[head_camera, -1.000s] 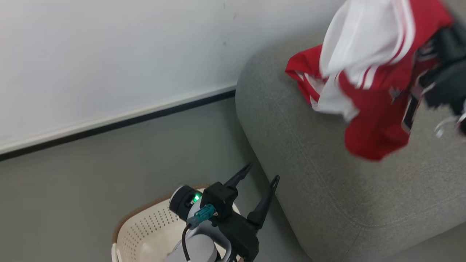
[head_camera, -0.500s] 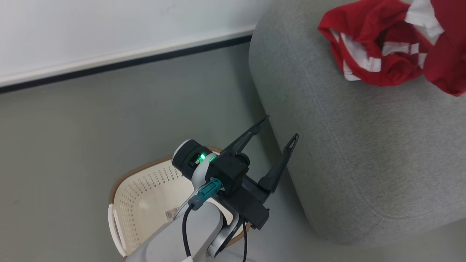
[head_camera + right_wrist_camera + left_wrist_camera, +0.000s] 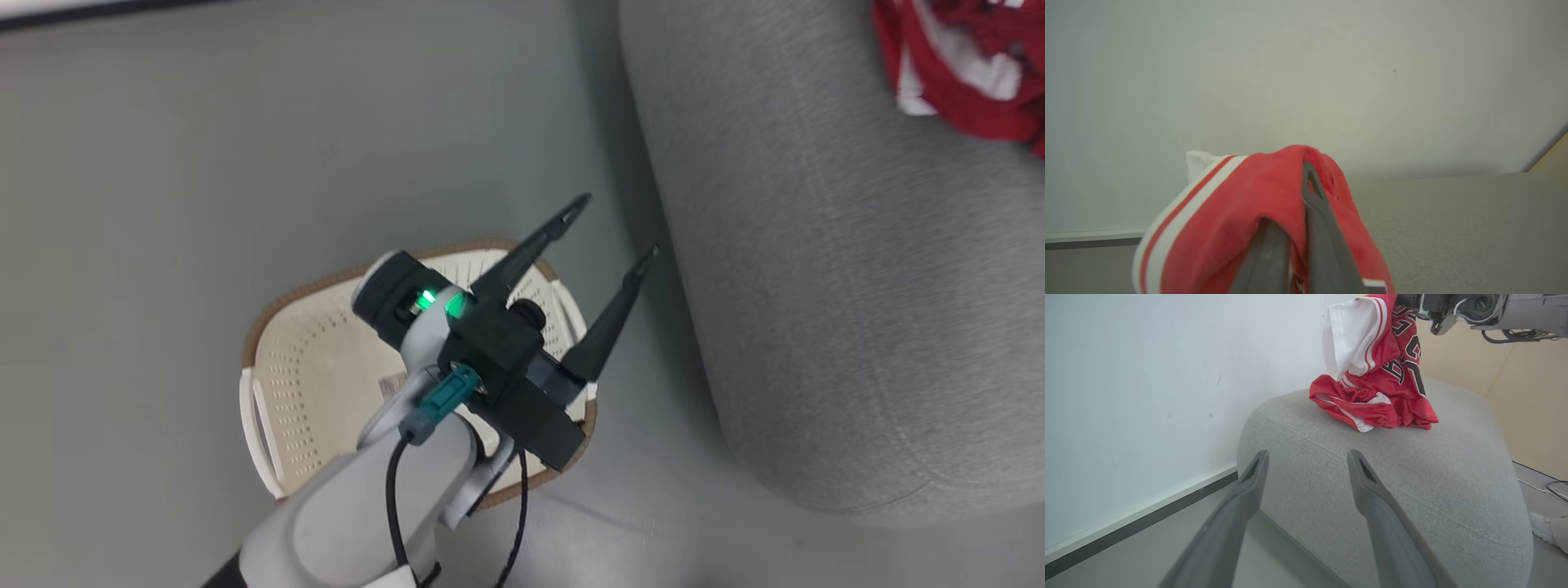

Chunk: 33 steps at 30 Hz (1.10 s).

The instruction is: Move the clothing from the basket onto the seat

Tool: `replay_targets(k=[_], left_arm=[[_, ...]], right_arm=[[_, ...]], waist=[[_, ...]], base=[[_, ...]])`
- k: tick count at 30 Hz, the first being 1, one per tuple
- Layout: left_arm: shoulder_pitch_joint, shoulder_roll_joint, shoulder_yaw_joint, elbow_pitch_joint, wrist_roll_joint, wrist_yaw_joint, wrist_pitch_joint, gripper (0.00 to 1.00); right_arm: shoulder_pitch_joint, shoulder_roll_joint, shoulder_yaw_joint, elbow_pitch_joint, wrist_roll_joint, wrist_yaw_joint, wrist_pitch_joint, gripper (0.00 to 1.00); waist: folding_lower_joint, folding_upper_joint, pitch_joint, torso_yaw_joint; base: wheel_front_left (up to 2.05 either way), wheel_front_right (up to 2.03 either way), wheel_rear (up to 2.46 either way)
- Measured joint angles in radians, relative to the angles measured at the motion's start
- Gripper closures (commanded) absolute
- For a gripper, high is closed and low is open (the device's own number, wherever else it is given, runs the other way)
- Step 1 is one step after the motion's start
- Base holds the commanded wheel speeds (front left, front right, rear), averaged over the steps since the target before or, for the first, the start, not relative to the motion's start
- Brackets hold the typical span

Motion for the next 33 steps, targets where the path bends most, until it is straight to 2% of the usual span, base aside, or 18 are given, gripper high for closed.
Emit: replay_targets(k=[11,12,13,14,15,16,21,33], left_arm=[[-0.023,0.024,0.005,0.011,0.01,0.0,0.0,0.0],[-0.023,0.024,0.005,0.011,0.01,0.0,0.0,0.0],[-0.023,0.027,0.007,0.015,0.01,0.0,0.0,0.0],[-0.023,0.029,0.007,0.018,0.01,0.0,0.0,0.0],[-0.023,0.029,0.007,0.021,0.01,0.0,0.0,0.0],[-0.023,0.029,0.007,0.024,0.01,0.0,0.0,0.0],[-0.016,0.036,0.018,0.044,0.008,0.001,-0.001,0.0],[0.049,0.026,0.046,0.089,-0.027,0.003,-0.005,0.0]], right_arm=[[0.005,0.066,0.01,0.133,0.011,0.0,-0.08,0.98],[0.005,0.066,0.01,0.133,0.011,0.0,-0.08,0.78],[0.005,0.076,0.014,0.141,0.011,0.0,-0.088,0.78],[0.005,0.082,0.018,0.146,0.011,0.001,-0.099,0.64],[0.005,0.087,0.022,0.15,0.01,0.002,-0.112,0.18],[0.006,0.088,0.029,0.153,0.009,0.007,-0.125,0.0],[0.04,0.103,0.066,0.165,-0.017,0.018,-0.176,0.0],[0.141,0.125,0.113,0.175,-0.038,0.028,-0.202,0.0]], waist=[[0.0,-0.0001,0.105,0.0],[0.0,-0.0001,0.105,0.0],[0.0,-0.0001,0.107,-0.003],[0.0,-0.0001,0.106,-0.008],[0.0,-0.0001,0.105,-0.012],[0.0,-0.0001,0.103,-0.015],[-0.0002,-0.0001,0.077,-0.034],[-0.0003,-0.0003,-0.013,-0.066]], base=[[0.0,0.0,0.0],[0.0,0.0,0.0],[0.0,0.0,0.0],[0.0,0.0,0.0],[0.0,0.0,0.0],[0.0,0.0,0.0],[0.0,0.0,0.0],[0.0,0.0,0.0]])
